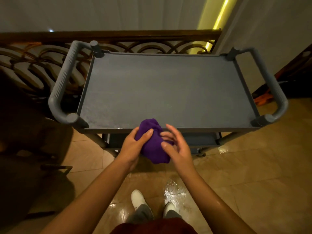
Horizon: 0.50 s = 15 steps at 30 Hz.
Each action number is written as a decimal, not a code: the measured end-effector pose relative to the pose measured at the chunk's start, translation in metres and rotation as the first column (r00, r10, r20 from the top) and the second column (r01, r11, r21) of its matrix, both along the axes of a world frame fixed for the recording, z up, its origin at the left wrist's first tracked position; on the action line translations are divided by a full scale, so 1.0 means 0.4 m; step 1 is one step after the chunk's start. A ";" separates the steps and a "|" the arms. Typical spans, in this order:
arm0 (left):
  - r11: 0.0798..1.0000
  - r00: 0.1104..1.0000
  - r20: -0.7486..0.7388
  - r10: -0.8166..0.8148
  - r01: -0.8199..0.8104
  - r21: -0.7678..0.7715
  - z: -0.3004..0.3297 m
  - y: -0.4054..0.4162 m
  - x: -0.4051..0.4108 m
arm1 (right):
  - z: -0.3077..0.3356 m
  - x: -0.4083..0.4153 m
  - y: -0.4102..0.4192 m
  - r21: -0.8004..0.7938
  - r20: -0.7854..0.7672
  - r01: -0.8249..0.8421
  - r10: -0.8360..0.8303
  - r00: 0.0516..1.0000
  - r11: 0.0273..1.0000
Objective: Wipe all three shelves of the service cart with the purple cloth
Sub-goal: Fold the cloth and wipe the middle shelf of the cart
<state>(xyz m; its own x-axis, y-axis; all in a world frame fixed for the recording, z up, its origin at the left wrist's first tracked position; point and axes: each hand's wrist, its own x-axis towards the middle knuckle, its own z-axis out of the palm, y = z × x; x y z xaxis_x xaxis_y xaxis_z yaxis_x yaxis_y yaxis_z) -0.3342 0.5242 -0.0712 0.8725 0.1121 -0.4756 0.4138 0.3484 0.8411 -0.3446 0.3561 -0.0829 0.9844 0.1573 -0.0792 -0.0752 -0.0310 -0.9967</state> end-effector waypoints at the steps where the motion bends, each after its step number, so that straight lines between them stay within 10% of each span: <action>1: 1.000 1.000 0.003 0.009 -0.008 -0.008 -0.013 -0.026 -0.005 | -0.016 -0.002 -0.031 0.050 -0.084 0.085 -0.081 0.993 0.995; 7: 0.998 0.999 -0.030 0.042 -0.041 0.054 -0.066 -0.199 -0.032 | -0.115 -0.027 -0.155 0.349 -0.582 0.234 0.015 0.813 0.908; 15: 0.930 0.975 -0.163 -0.154 0.198 0.310 -0.144 -0.279 -0.055 | -0.197 -0.035 -0.296 0.215 -0.557 0.190 -0.039 0.830 0.958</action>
<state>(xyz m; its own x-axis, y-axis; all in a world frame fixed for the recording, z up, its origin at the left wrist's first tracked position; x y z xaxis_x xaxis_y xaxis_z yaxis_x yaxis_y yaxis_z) -0.3563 0.4126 -0.1287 0.8230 0.1293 -0.5532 0.5600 -0.0211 0.8282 -0.3587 0.2377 -0.1618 0.8051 0.1345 -0.5776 -0.5914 0.2562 -0.7646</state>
